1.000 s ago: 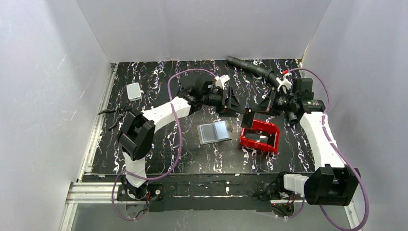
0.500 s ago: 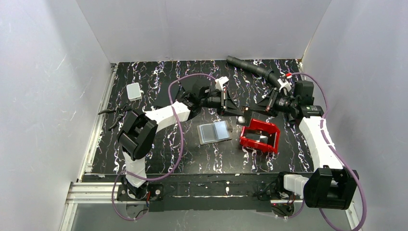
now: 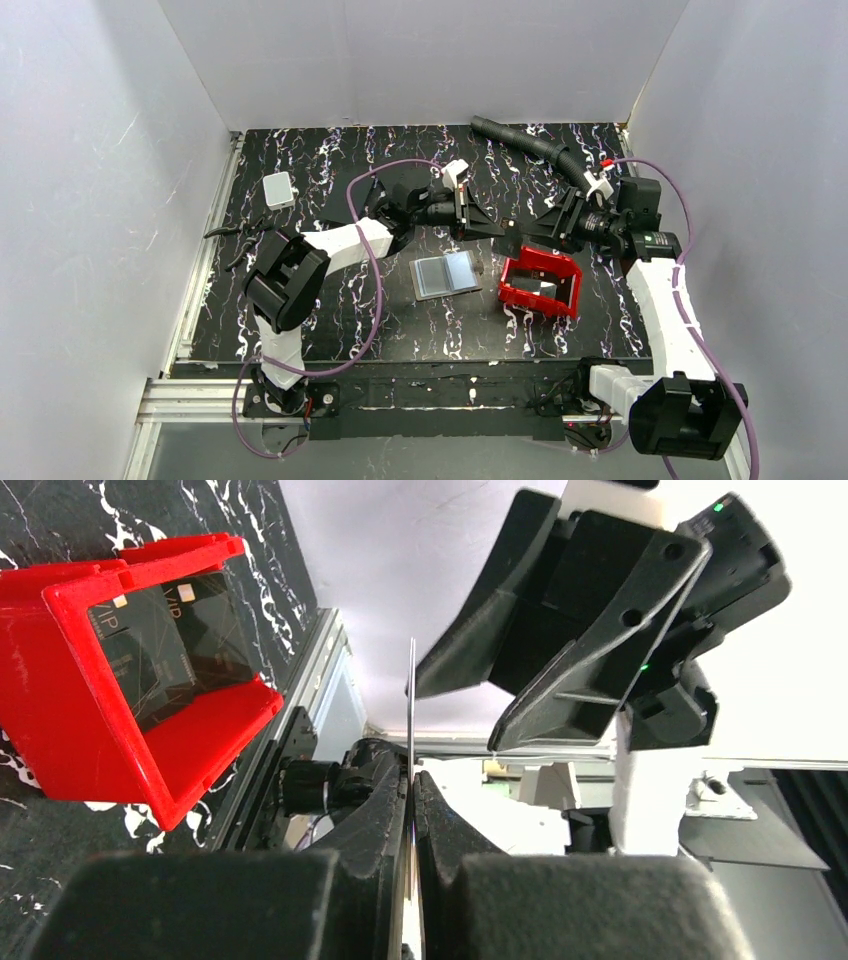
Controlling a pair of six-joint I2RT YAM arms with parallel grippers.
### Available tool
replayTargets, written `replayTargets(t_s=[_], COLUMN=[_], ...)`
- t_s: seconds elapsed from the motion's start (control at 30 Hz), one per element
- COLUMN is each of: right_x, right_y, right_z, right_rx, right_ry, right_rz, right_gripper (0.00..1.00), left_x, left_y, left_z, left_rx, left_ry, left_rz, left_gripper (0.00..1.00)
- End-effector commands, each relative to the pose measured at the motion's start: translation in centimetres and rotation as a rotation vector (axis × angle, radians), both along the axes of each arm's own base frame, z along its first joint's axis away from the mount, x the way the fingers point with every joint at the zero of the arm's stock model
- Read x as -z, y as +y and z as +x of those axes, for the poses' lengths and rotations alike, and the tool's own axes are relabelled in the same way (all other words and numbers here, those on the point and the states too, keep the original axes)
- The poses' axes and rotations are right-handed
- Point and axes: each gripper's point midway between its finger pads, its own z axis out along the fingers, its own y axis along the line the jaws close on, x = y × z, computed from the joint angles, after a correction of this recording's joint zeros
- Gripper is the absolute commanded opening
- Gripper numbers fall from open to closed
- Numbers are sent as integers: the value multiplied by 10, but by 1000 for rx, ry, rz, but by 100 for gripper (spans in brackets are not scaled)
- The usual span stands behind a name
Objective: Put the credit cards into the card holder
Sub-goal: Pick up the credit card from the storage box.
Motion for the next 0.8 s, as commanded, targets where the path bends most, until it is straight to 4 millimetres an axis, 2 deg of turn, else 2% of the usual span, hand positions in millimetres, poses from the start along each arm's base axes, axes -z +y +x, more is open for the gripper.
replayTargets(t_s=[0.0, 0.13, 0.33, 0.63, 0.67, 0.77], right_x=[-10, -28, -45, -66, -68, -72], right_y=[11, 25, 35, 38, 38, 39], right_z=[-7, -11, -13, -16, -17, -20], right_rx=[-68, -117, -164, -172, -174, -177], right_ry=[-74, -111, -159, -202, -208, -212], right_rz=[91, 251, 324, 457, 465, 492], right_gripper=[48, 35, 30, 11, 11, 18], left_x=[-34, -47, -65, -72, -71, -70], left_y=[10, 16, 21, 23, 23, 25], left_z=[7, 12, 19, 19, 18, 20], left_rx=[-30, -45, -54, -56, -57, -63], left_ry=[-15, 13, 30, 24, 25, 32], left_rz=[-113, -187, -272, -292, -292, -297], left_gripper=[0, 0, 0, 0, 0, 0])
